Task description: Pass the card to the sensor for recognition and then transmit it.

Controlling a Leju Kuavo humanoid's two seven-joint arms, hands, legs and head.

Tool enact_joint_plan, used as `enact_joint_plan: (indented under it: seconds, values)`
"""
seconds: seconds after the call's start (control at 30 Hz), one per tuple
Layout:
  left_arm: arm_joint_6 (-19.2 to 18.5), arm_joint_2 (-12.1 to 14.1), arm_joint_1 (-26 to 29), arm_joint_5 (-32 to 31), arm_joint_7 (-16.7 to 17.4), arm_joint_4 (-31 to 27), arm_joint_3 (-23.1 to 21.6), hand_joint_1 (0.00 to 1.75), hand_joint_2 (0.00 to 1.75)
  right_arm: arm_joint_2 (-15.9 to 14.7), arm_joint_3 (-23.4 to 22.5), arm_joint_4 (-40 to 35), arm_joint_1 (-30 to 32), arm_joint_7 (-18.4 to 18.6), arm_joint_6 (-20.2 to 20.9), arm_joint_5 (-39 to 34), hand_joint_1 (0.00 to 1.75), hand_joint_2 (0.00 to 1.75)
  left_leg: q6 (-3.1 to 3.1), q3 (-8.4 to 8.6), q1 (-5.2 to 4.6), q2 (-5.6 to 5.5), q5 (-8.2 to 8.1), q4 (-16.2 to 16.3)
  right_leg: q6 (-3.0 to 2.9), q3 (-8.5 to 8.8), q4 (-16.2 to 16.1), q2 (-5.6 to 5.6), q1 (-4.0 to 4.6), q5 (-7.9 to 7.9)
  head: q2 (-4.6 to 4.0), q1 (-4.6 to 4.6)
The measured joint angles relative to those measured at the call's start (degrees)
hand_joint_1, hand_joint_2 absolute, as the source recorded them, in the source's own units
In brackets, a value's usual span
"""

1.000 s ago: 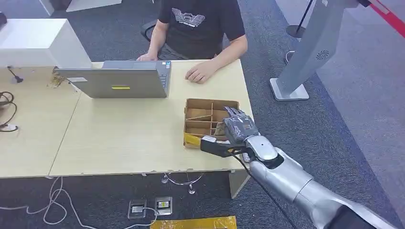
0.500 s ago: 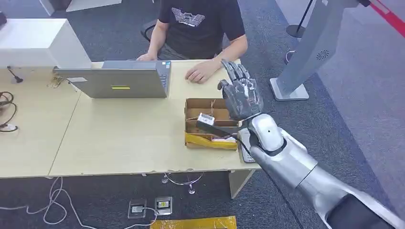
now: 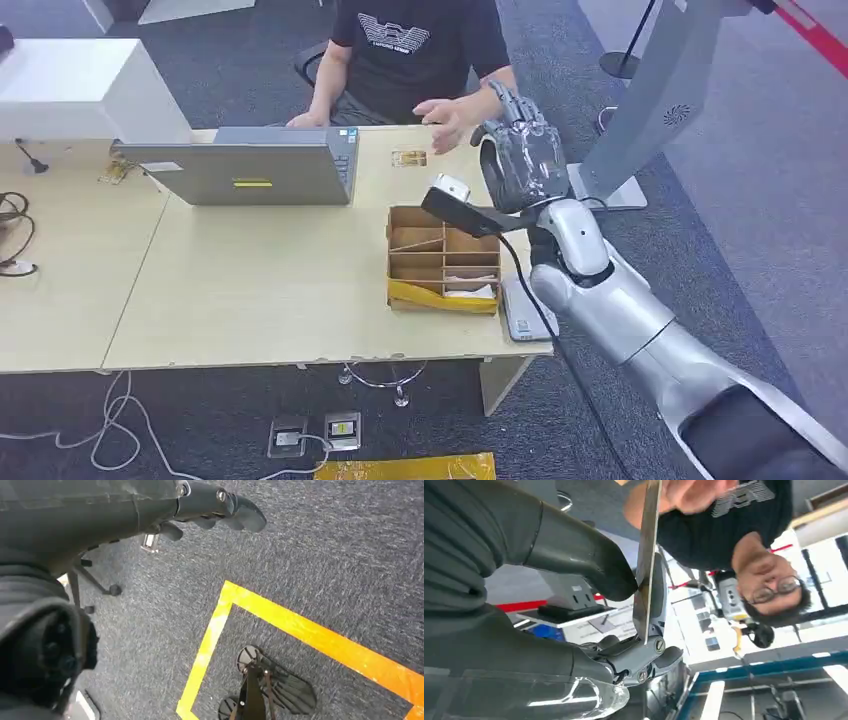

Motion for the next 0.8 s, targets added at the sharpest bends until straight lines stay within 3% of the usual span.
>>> enact_joint_plan:
  seconds: [0.63, 0.67, 0.7, 0.73, 0.77, 0.8]
  values:
    - [-0.61, -0.11, 0.0, -0.68, 0.04, 0.0, -1.33, 0.0, 0.0, -0.02, -2.58, 6.18, 0.33, 3.39, 1.6, 2.01, 1.75, 1.75, 0.0, 0.0, 0.0, 0.01, 0.0, 0.0, 0.0, -0.01, 0.0, 0.01, 0.0, 0.0, 0.0, 0.02]
    - [-0.61, -0.15, -0.01, -0.68, 0.04, 0.0, -1.33, 0.0, 0.0, -0.02, -2.62, 6.31, 0.33, 3.5, 1.92, 2.38, 1.48, 1.75, 0.0, 0.0, 0.0, 0.01, 0.0, 0.0, 0.0, -0.01, 0.0, 0.01, 0.0, 0.0, 0.0, 0.0]
    - [-0.61, -0.17, -0.01, -0.66, 0.04, 0.0, -1.36, 0.0, 0.0, -0.02, -2.66, 6.49, 0.37, 3.84, 2.27, 2.93, 1.48, 1.75, 0.0, 0.0, 0.0, 0.0, 0.0, 0.0, 0.0, -0.01, 0.0, 0.0, 0.0, 0.0, 0.0, 0.0]
    - [-0.59, -0.2, -0.01, -0.65, 0.04, 0.0, -1.35, 0.0, 0.0, 0.0, -2.8, 6.55, 0.5, 3.98, 2.64, 3.58, 0.14, 1.75, 0.0, -0.01, 0.0, -0.01, 0.0, 0.0, 0.0, -0.01, 0.0, -0.01, 0.0, 0.0, 0.0, 0.0]
    - [-0.57, -0.22, -0.01, -0.61, 0.07, 0.0, -1.35, 0.0, 0.0, 0.02, -3.04, 6.55, 0.74, 4.02, 2.62, 4.07, 0.0, 1.75, 0.0, -0.02, 0.0, -0.03, 0.0, 0.0, 0.0, -0.01, 0.0, -0.03, 0.0, 0.0, 0.0, 0.0]
    - [-0.52, -0.22, 0.0, -0.59, 0.11, 0.0, -1.36, 0.0, 0.0, 0.02, -3.39, 6.55, 1.03, 4.02, 2.45, 4.57, 0.0, 1.75, 0.0, -0.04, 0.0, -0.04, 0.0, 0.0, 0.0, -0.01, 0.0, -0.03, 0.0, 0.0, 0.0, 0.0]
